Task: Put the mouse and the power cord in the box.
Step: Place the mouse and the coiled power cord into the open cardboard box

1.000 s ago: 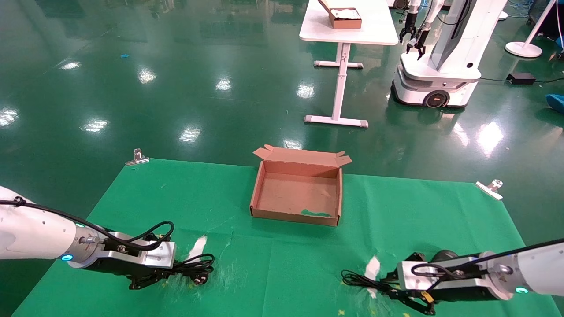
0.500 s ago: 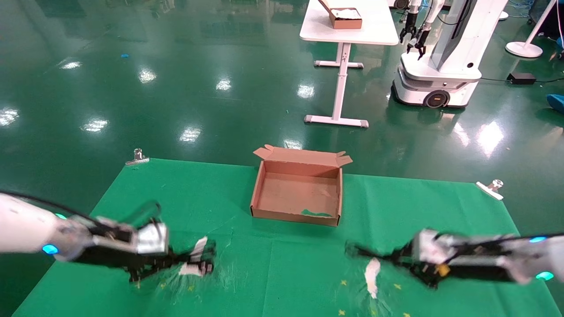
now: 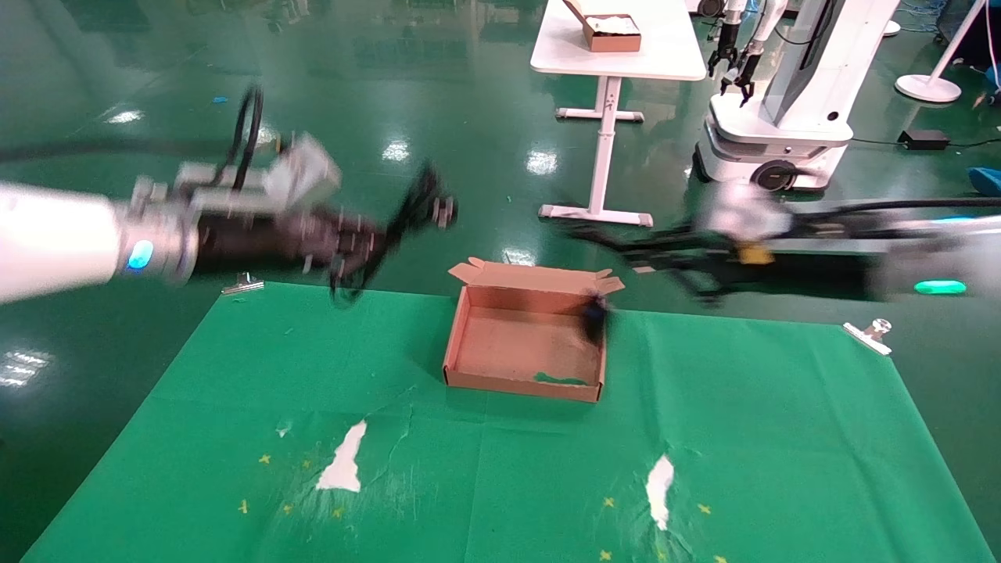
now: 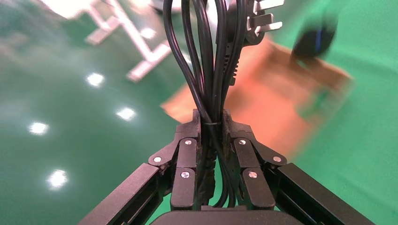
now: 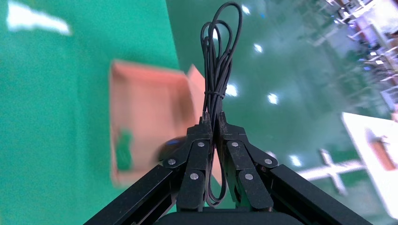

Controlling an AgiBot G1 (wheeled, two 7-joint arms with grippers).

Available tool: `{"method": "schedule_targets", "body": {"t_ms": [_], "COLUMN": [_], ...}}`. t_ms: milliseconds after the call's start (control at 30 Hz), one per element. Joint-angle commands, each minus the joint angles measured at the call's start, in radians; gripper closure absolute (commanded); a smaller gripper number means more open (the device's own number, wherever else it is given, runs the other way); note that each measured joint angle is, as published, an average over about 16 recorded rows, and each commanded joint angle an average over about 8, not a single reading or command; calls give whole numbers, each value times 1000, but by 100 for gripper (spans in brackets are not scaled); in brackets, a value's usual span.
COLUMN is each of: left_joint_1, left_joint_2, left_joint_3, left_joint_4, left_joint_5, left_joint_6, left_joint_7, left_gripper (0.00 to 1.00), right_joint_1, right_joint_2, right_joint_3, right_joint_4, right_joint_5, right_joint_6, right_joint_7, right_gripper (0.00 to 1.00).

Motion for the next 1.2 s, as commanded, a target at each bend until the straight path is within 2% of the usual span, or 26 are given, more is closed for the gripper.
{"method": "schedule_targets", "body": {"t_ms": [33,133,233,300,333,533,567,600,867,1033,1200], "left_joint_1": [-28,-52,-62,-62,-60,-41,-38,-34,-2,54,159], "left_joint_2": [37,53,53,46,41,7,5,3,66,152,194], "left_joint_3": [-11,-15,-15,-12,-10,9,13,18,46,66,97], "left_joint_4": [-2,-7,-9,-9,-8,3,5,6,-2,-29,-150], "left_joint_5": [-15,-20,-20,-16,-13,13,19,25,65,92,97], "left_joint_6": [-76,-115,-106,-79,-63,27,34,39,-10,-132,-260], "left_joint_7": [-27,-26,-10,4,12,52,58,63,109,147,169], "left_gripper": [100,100,100,100,100,100,100,100,100,100,100], "right_joint_1": [-1,-29,-63,-87,-98,-139,-141,-142,-144,-135,-94], "right_joint_2": [-62,-156,-225,-252,-261,-269,-268,-266,-243,-199,-113], "right_joint_3": [7,10,10,6,4,-8,-10,-11,7,30,46], "right_joint_4": [-15,-63,-100,-105,-101,-50,-46,-46,-83,-96,-81], "right_joint_5": [13,15,11,7,5,5,7,9,45,77,96], "right_joint_6": [21,175,328,391,406,375,369,367,402,422,396], "right_joint_7": [20,6,-6,-17,-23,-61,-64,-66,-71,-107,-181], "right_gripper": [100,100,100,99,93,18,7,0,0,0,0]}}
